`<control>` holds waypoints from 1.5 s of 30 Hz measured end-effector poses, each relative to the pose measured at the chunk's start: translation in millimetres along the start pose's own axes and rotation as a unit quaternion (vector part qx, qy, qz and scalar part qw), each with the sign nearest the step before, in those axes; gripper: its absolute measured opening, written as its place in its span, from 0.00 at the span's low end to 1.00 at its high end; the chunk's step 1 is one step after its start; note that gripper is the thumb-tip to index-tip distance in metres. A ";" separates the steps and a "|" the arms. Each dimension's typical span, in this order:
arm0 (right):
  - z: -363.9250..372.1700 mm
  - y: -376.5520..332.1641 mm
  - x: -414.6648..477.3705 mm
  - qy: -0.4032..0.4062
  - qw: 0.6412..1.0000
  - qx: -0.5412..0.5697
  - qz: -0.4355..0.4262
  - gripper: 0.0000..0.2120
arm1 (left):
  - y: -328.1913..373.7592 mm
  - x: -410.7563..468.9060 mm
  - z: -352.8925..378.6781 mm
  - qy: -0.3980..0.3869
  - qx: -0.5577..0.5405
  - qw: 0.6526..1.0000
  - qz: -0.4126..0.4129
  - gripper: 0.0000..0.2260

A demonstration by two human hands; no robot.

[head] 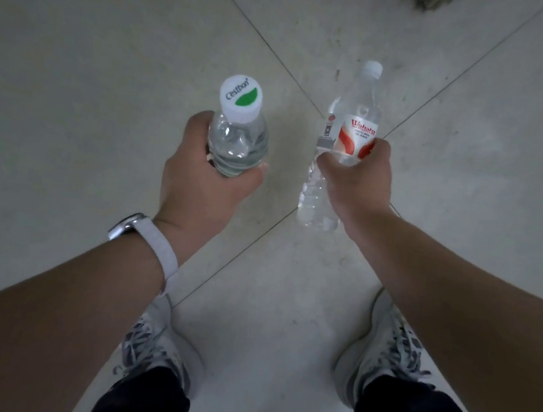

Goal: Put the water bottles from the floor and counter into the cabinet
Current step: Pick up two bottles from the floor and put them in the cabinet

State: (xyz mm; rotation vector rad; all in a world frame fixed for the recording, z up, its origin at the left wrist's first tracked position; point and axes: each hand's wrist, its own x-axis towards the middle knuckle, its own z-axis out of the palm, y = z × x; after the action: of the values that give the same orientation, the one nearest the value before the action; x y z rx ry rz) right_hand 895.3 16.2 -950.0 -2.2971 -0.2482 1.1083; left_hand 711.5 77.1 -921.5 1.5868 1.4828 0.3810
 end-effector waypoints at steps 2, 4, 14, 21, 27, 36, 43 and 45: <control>-9.9 -16.5 -17.0 -0.009 1.000 0.005 -0.026 0.18 | 13.3 -10.4 -12.1 -0.007 -0.001 1.000 -0.009 0.26; -22.4 -36.1 -35.6 -0.024 0.999 0.007 -0.049 0.19 | 28.6 -21.0 -26.6 -0.008 0.000 1.000 -0.019 0.26; -90.0 -157.9 -141.6 -0.056 0.985 -0.023 -0.162 0.24 | 137.4 -55.2 -138.0 -0.016 -0.024 0.999 -0.039 0.25; -118.8 -242.8 -236.1 -0.074 0.973 -0.038 -0.216 0.25 | 213.2 -86.8 -241.3 0.009 -0.060 0.996 -0.063 0.23; -128.4 -306.8 -322.1 -0.096 0.962 -0.061 -0.249 0.24 | 261.7 -122.3 -334.5 0.062 -0.079 0.991 -0.090 0.23; -130.4 -405.4 -451.6 -0.104 0.934 -0.135 -0.314 0.25 | 300.3 -174.4 -480.3 0.115 -0.096 0.983 -0.107 0.20; -116.2 -472.5 -545.9 -0.091 0.914 -0.140 -0.369 0.25 | 317.4 -217.1 -599.1 0.168 -0.078 0.978 -0.098 0.20; -109.8 -486.8 -566.5 -0.092 0.907 -0.146 -0.384 0.25 | 318.1 -227.1 -627.2 0.185 -0.085 0.974 -0.102 0.20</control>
State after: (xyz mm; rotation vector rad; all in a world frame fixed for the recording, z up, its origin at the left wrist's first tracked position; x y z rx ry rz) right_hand 654.8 145.4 -246.2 -1.9996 -1.3382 0.8878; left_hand 395.6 158.6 -258.4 1.2590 1.8233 0.6925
